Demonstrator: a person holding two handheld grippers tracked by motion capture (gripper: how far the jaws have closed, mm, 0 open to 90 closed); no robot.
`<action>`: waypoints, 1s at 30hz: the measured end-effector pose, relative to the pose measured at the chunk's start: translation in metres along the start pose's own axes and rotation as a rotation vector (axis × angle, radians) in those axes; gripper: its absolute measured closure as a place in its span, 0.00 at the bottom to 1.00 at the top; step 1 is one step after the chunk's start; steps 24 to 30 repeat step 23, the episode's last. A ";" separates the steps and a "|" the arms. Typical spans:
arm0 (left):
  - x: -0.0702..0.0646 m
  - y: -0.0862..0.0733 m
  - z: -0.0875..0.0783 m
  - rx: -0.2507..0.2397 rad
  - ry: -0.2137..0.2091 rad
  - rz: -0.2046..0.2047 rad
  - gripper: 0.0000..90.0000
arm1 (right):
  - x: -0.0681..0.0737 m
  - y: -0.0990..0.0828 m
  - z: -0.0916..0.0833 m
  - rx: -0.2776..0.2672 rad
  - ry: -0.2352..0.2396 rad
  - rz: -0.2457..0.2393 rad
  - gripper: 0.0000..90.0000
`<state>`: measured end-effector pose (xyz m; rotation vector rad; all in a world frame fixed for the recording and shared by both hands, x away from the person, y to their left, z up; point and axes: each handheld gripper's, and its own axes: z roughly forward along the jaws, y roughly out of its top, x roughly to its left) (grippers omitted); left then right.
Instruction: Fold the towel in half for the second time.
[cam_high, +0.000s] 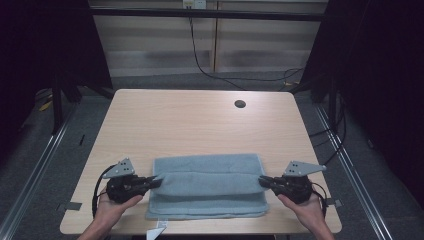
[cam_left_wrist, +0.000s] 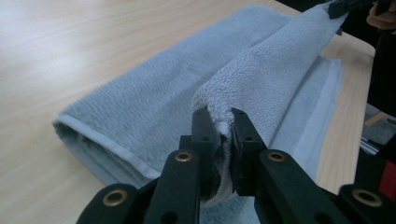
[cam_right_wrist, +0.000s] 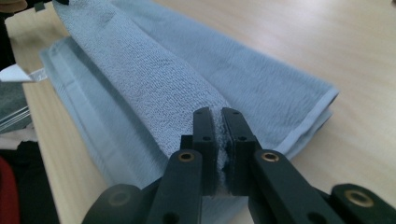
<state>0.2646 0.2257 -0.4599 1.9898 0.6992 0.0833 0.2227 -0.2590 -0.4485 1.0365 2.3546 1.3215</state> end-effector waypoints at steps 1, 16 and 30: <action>-0.002 -0.005 0.000 0.007 -0.006 -0.001 0.92 | 0.002 -0.004 0.000 0.007 0.010 0.007 0.95; 0.009 -0.027 -0.021 -0.071 0.021 -0.071 0.60 | 0.014 -0.029 -0.017 -0.054 0.016 0.092 0.66; 0.030 -0.029 -0.025 -0.099 0.110 -0.128 0.41 | 0.001 -0.029 -0.012 -0.076 -0.051 0.134 0.56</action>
